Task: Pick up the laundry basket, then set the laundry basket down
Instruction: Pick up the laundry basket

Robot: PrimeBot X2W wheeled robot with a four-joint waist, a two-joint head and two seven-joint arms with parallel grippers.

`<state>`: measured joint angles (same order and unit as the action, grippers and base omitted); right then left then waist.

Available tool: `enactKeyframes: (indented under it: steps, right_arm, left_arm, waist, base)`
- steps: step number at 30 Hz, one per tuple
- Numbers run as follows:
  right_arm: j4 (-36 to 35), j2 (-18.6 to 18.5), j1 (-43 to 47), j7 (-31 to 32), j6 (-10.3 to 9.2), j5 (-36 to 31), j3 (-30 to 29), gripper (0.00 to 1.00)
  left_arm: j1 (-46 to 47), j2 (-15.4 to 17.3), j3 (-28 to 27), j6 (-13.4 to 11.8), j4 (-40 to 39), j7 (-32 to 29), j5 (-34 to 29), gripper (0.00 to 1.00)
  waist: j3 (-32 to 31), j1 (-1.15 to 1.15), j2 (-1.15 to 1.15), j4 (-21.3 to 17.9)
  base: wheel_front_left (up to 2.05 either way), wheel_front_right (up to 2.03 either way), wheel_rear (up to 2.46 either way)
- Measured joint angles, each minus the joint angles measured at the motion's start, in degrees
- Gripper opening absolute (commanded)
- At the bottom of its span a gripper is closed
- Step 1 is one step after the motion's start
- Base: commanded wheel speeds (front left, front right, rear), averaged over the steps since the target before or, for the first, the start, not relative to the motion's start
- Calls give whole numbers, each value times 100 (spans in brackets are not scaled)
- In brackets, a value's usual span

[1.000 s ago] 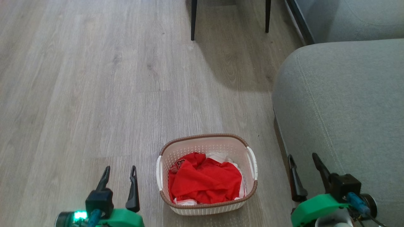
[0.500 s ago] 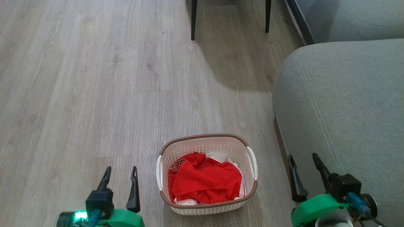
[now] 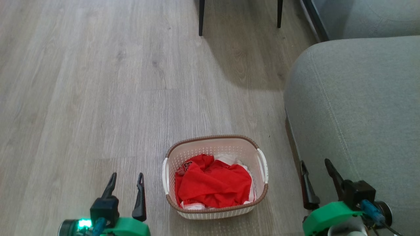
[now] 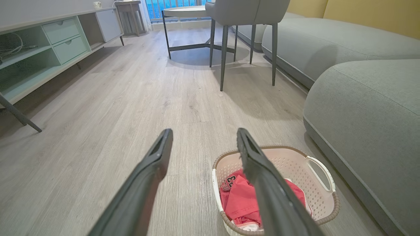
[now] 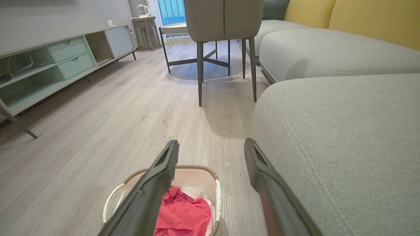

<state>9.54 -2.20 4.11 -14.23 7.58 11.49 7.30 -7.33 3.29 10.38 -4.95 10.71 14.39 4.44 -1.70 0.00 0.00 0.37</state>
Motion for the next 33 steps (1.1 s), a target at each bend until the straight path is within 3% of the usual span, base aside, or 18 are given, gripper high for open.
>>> enactKeyframes:
  steps: [9,13,23,33]
  right_arm:
    - [221,0,-193,0,0,-22,-9,100]
    - [421,-1,-727,0,0,322,-120,100]
    - [1298,-25,-2229,0,0,302,-134,100]
    - [2383,-49,-3460,-1,0,123,-122,100]
  left_arm:
    - [96,-3,-43,46,147,0,125,100]
    - [558,-14,-101,88,319,5,291,100]
    - [1817,-62,-151,81,797,7,594,100]
    - [3023,-97,-126,98,1851,7,913,100]
  waist:
    - [435,0,0,-21]
    - [828,0,0,-38]
    - [2026,2,0,-83]
    - [3164,2,0,-58]
  base:
    - [0,0,0]
    - [0,0,0]
    - [0,0,0]
    - [0,0,0]
